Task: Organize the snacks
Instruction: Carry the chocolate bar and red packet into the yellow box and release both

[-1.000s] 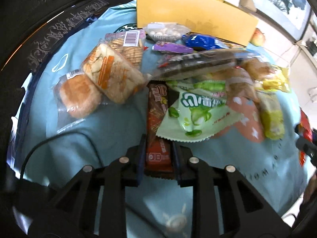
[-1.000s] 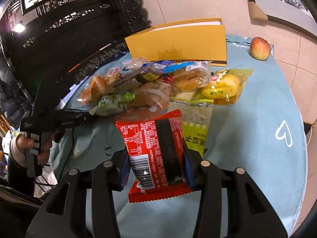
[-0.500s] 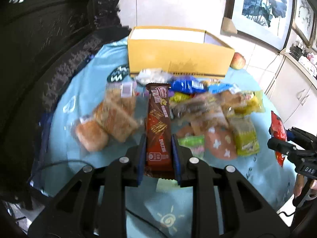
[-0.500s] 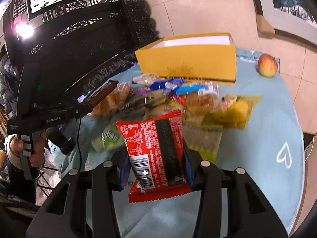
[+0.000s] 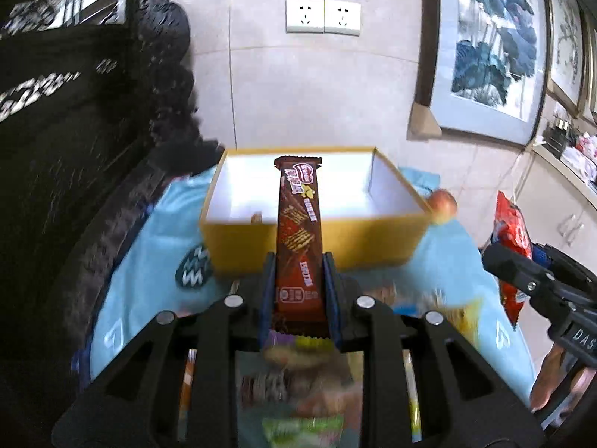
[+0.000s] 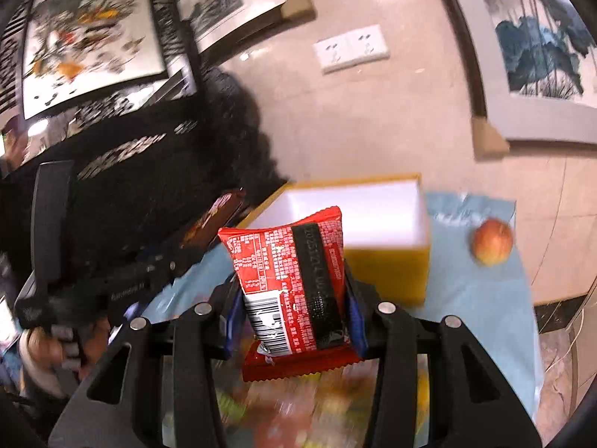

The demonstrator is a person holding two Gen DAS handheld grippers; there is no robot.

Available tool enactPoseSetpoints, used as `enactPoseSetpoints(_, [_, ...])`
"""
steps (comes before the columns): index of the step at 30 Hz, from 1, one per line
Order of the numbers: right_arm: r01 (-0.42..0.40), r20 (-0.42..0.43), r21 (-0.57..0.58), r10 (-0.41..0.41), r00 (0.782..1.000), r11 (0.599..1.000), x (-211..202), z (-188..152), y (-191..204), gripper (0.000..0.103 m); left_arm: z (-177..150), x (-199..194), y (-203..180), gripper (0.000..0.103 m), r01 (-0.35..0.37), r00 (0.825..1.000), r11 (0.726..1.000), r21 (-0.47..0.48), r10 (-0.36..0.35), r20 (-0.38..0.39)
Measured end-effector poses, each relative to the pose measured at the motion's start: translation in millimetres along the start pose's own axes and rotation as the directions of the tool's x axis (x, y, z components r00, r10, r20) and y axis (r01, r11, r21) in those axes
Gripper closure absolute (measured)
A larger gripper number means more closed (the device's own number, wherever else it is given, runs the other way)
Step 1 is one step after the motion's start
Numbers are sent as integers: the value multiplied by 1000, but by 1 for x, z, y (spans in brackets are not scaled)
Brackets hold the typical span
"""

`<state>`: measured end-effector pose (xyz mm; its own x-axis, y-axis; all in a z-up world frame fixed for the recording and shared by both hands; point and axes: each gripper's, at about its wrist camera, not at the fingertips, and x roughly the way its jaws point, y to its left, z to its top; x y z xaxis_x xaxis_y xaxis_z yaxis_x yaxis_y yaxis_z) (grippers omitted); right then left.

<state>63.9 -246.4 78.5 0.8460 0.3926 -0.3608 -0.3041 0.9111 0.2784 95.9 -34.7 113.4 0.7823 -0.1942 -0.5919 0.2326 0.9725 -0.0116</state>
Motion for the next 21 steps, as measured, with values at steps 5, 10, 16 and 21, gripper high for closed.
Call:
enactPoseSetpoints(5, [102,20,74,-104,994,992,54,23,-26,58,39,63,-1,79,-14,998,998,-53,11,-63])
enactPoseSetpoints(10, [172,-50,127,-167,985,977,122,30,-57,58,56,131,4,79,-23,989,994,-105,7,-145])
enactPoseSetpoints(16, [214,-111,128,-201,973,968,169,31,-76,57,58,184,13,78,-48,974,989,-143,15,-224])
enactPoseSetpoints(21, [244,-123,95,-232,965,965,178,28,-74,35,54,189,27,5,-102,978,967,-234,55,-199])
